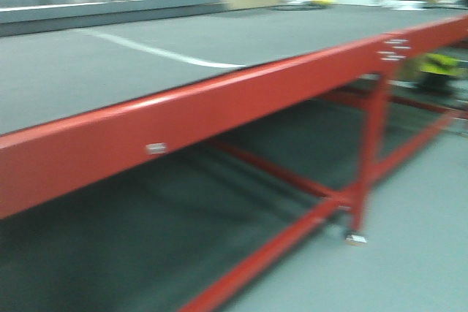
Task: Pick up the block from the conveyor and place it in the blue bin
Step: 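Drive the base away from the conveyor holding both blocks, then drive up to the steel shelf with blue bins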
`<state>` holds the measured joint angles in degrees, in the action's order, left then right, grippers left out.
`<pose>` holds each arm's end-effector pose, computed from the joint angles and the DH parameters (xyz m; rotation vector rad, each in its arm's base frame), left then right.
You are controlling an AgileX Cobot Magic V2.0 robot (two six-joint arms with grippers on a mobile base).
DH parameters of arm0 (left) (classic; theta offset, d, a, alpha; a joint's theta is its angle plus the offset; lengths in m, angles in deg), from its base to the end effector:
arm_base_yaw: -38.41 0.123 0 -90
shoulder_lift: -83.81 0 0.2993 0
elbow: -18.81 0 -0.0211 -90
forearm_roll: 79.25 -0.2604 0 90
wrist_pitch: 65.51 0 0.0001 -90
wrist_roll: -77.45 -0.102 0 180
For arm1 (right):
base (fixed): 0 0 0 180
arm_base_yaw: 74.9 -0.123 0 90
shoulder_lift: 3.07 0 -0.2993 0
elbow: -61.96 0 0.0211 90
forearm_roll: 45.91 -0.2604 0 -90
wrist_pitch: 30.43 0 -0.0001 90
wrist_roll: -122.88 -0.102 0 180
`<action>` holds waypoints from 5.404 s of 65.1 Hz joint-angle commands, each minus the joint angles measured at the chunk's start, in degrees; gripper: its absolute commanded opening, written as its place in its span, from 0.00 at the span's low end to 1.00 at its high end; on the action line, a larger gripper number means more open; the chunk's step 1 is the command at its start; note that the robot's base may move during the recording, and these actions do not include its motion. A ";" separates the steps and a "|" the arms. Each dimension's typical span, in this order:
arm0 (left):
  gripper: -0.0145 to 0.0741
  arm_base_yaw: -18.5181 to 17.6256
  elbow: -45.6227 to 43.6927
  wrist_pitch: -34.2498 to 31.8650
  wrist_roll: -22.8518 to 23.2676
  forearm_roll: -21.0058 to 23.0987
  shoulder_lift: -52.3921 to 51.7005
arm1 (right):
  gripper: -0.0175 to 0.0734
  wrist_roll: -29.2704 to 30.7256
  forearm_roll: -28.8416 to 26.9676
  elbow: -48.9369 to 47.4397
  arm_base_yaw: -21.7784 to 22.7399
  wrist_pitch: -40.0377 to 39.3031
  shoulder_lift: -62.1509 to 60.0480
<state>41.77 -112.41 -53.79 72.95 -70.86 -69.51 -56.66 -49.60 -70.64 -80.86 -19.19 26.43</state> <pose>0.0812 0.0017 0.3483 -0.0701 1.5179 -0.0275 0.0897 0.0107 0.3532 -0.0476 1.5388 0.1361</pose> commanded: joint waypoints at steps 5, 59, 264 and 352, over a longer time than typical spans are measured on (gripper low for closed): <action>0.04 -0.07 -0.07 -0.69 0.11 0.35 -0.05 | 0.01 0.22 0.44 0.13 0.16 -1.39 -0.09; 0.04 -0.07 -0.07 -0.69 0.11 0.35 -0.05 | 0.01 0.22 0.44 0.13 0.16 -1.39 -0.09; 0.04 -0.07 -0.07 -0.69 0.11 0.35 -0.05 | 0.01 0.22 0.44 0.13 0.16 -1.39 -0.09; 0.04 -0.07 -0.07 -0.69 0.11 0.35 -0.05 | 0.01 0.22 0.44 0.13 0.16 -1.39 -0.09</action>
<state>41.77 -112.41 -53.79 72.95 -70.86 -69.51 -56.66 -49.60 -70.64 -80.86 -19.19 26.43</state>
